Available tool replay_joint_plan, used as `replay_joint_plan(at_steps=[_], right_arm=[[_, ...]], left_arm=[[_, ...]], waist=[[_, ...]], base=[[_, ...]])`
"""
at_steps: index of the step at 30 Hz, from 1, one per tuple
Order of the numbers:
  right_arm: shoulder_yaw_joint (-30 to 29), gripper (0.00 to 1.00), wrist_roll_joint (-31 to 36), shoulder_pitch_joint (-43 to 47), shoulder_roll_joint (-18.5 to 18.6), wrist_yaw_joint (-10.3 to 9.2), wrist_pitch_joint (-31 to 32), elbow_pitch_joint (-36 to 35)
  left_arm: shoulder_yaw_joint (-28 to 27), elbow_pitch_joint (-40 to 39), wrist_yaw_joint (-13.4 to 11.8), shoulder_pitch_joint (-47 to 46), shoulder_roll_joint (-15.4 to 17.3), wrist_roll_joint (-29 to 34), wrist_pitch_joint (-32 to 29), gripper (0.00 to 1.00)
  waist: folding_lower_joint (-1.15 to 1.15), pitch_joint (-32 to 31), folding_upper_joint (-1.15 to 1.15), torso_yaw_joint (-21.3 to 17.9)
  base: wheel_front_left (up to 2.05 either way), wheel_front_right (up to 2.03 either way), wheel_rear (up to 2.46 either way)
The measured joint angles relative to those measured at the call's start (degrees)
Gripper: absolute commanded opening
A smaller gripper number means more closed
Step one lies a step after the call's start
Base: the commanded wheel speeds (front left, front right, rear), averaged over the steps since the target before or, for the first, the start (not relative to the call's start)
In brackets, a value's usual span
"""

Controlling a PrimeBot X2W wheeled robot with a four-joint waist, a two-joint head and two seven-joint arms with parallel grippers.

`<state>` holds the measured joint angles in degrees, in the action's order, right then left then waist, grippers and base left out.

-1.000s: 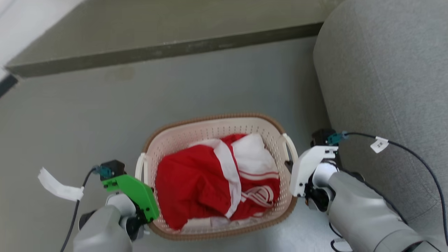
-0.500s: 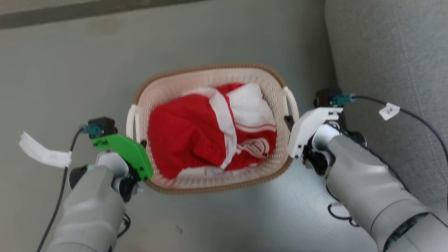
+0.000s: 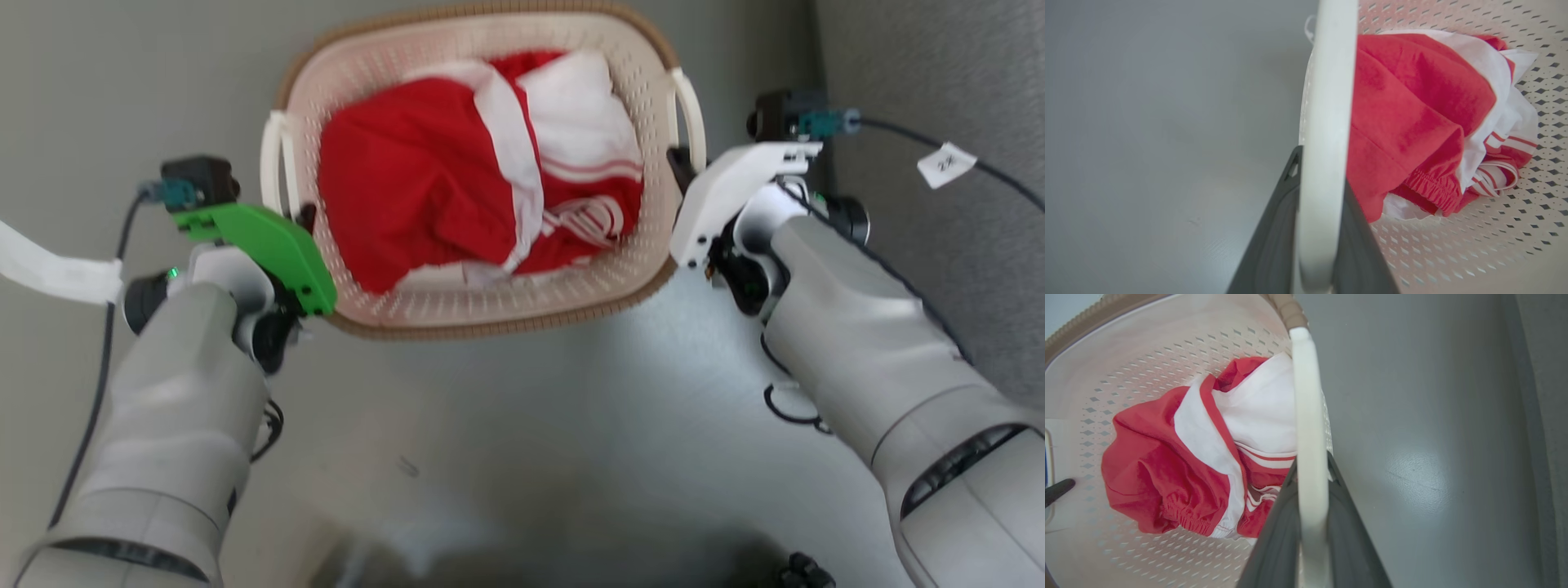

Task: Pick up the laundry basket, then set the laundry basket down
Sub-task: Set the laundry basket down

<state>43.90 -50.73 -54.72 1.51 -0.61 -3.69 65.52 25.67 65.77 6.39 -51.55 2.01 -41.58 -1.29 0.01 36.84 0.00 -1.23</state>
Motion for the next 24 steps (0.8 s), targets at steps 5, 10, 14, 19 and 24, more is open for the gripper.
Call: replay_joint_plan(at_steps=[5, 10, 14, 19, 24], right_arm=[[-0.1, 0.0, 0.5, -2.7, 0.0, -0.07, -0.7, -0.1], [-0.4, 0.0, 0.8, -5.0, 0.0, -0.56, -1.1, 0.0], [-0.4, 0.0, 0.9, -7.2, 0.2, -0.58, -1.3, 0.1], [-0.4, 0.0, 1.0, -8.0, 0.3, -0.57, -1.8, 0.7], [-0.4, 0.0, 1.0, -8.2, 0.2, -0.57, -2.4, 1.5]], left_arm=[[0.0, -0.1, 0.0, -2.4, 0.7, 0.3, 0.4, 0.0], [0.0, -0.3, 0.0, -5.1, 0.8, 0.5, 0.8, 0.0], [0.0, -0.4, 0.0, -6.9, 1.0, 0.6, 1.0, 0.0], [0.0, -0.1, 0.0, -7.7, 0.8, 0.7, 1.4, 0.0], [0.0, 0.5, 0.2, -7.8, 0.5, 0.8, 2.1, 0.0]], waist=[[0.0, 3.7, 0.0, 0.1], [0.0, 7.5, 0.0, 0.3], [0.0, 10.5, 0.0, 0.4], [0.0, 13.7, 0.0, 0.5], [0.0, 15.8, 0.0, 0.7]], base=[[0.0, 0.0, 0.0], [0.0, 0.0, 0.0], [0.0, 0.0, 0.0], [0.0, 0.0, 0.0], [0.0, 0.0, 0.0]])
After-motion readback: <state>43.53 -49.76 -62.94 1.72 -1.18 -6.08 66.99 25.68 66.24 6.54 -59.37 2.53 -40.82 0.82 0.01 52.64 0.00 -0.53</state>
